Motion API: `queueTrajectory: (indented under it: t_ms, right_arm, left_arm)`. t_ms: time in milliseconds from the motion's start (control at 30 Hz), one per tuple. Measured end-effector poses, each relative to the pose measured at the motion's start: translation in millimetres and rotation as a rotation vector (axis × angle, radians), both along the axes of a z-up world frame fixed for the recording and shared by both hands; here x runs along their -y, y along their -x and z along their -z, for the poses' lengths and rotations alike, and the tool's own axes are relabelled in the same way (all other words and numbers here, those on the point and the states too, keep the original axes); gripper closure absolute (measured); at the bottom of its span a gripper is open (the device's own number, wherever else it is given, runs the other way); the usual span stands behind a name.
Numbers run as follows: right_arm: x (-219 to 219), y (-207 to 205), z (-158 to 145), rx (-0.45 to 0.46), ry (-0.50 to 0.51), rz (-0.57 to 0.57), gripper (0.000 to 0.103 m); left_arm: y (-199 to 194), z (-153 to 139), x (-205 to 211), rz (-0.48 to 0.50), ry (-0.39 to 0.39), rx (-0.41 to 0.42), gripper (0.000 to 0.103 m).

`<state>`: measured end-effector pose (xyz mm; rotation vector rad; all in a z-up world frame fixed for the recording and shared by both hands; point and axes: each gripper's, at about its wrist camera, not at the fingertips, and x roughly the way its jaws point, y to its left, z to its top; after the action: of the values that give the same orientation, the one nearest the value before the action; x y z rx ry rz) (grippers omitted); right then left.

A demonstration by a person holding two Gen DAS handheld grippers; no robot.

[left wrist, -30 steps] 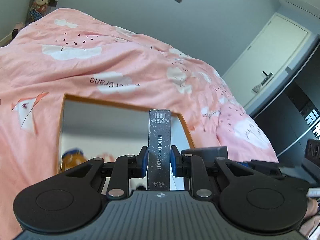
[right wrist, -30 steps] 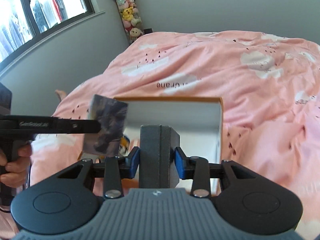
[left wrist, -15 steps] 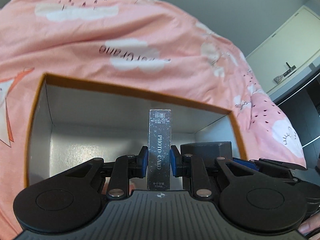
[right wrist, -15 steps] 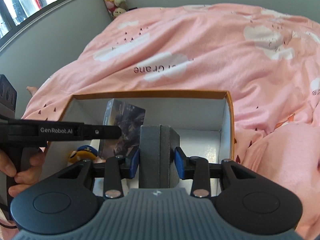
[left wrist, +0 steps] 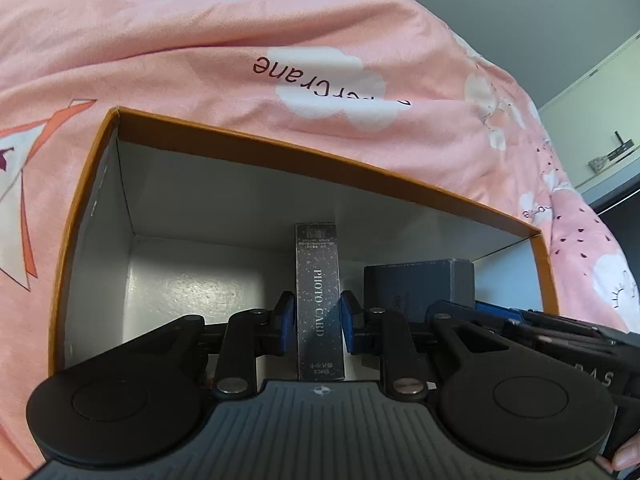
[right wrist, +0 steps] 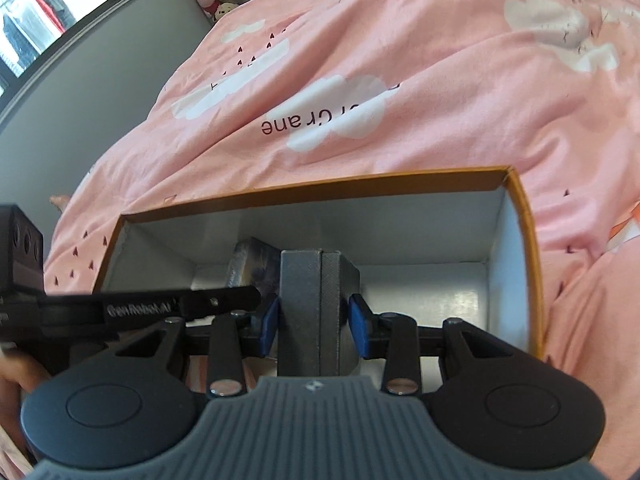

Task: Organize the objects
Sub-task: 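Lower the card box into the orange box with the left tool while the right tool carries the black box, then place the black square box beside the card box and open the right tool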

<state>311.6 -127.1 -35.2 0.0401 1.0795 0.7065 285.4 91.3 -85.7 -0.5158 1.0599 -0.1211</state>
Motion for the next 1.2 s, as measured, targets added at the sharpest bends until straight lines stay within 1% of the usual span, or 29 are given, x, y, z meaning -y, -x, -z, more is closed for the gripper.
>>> queueTrajectory:
  t_ms: [67,133,200,233,267,333,367,467,500,533,633,667,700,800,833,933,1033,1100,1133,1200]
  right_arm:
    - [-1,-3,2,-0.016,-0.017,0.002,0.063]
    - [-2,-7,5,-0.05,-0.05,-0.001,0.063]
    - [-1,-10,6,-0.082,-0.077,-0.003,0.063]
    - [-2,-11,8,-0.092,-0.084,-0.002,0.063]
    - [-3,-12,9,-0.097,-0.083,-0.001,0.063]
    - [-4,-14,13,-0.104,-0.074,0.003,0.063]
    - [-3,-15,15,-0.113,-0.071,0.007,0.063]
    - [0,-18,19,-0.14,-0.072,0.022,0.063]
    - [1,-18,20,-0.139,-0.066,0.024,0.063]
    - [2,-18,20,-0.134,-0.057,0.027,0.063]
    - [4,-18,20,-0.121,-0.036,0.03,0.064]
    - [5,-19,21,-0.122,-0.032,0.034,0.065]
    - [7,-19,22,-0.123,-0.025,0.041,0.066]
    - [5,-19,23,-0.104,0.011,0.048,0.065]
    - [3,-17,23,-0.091,0.027,0.047,0.064]
    - [-2,-12,21,-0.028,0.094,0.037,0.06]
    - [-8,-10,21,0.023,0.153,0.017,0.055]
    - [-14,-7,22,0.058,0.214,-0.013,0.047]
    - [-17,-5,24,0.072,0.244,-0.044,0.045]
    - [-25,0,28,0.099,0.304,-0.117,0.036]
  left_arm:
    - [1,-5,0,-0.005,-0.028,-0.005,0.061]
    - [3,-12,2,0.001,-0.079,-0.005,0.058]
    - [6,-19,4,0.028,-0.118,0.002,0.058]
    - [7,-22,5,0.042,-0.134,0.008,0.063]
    - [8,-24,6,0.058,-0.144,0.018,0.071]
    - [9,-25,9,0.079,-0.18,0.026,0.077]
    - [8,-24,10,0.076,-0.212,0.022,0.081]
    - [6,-23,13,0.077,-0.281,0.014,0.088]
    - [7,-23,12,0.068,-0.288,0.001,0.089]
    - [8,-25,10,0.06,-0.27,0.008,0.089]
    - [11,-29,7,0.057,-0.165,0.048,0.087]
    - [10,-29,7,0.059,-0.143,0.054,0.087]
    - [9,-29,9,0.071,-0.143,0.052,0.086]
    - [2,-22,19,0.083,-0.228,0.011,0.086]
    - [1,-18,19,0.08,-0.244,-0.01,0.086]
    - [-1,-10,16,0.066,-0.239,-0.048,0.086]
    - [0,-9,18,0.083,-0.26,-0.042,0.086]
    - [-2,-7,19,0.094,-0.274,-0.057,0.082]
    - [-4,-6,20,0.103,-0.277,-0.066,0.079]
    - [-6,-4,21,0.109,-0.294,-0.079,0.078]
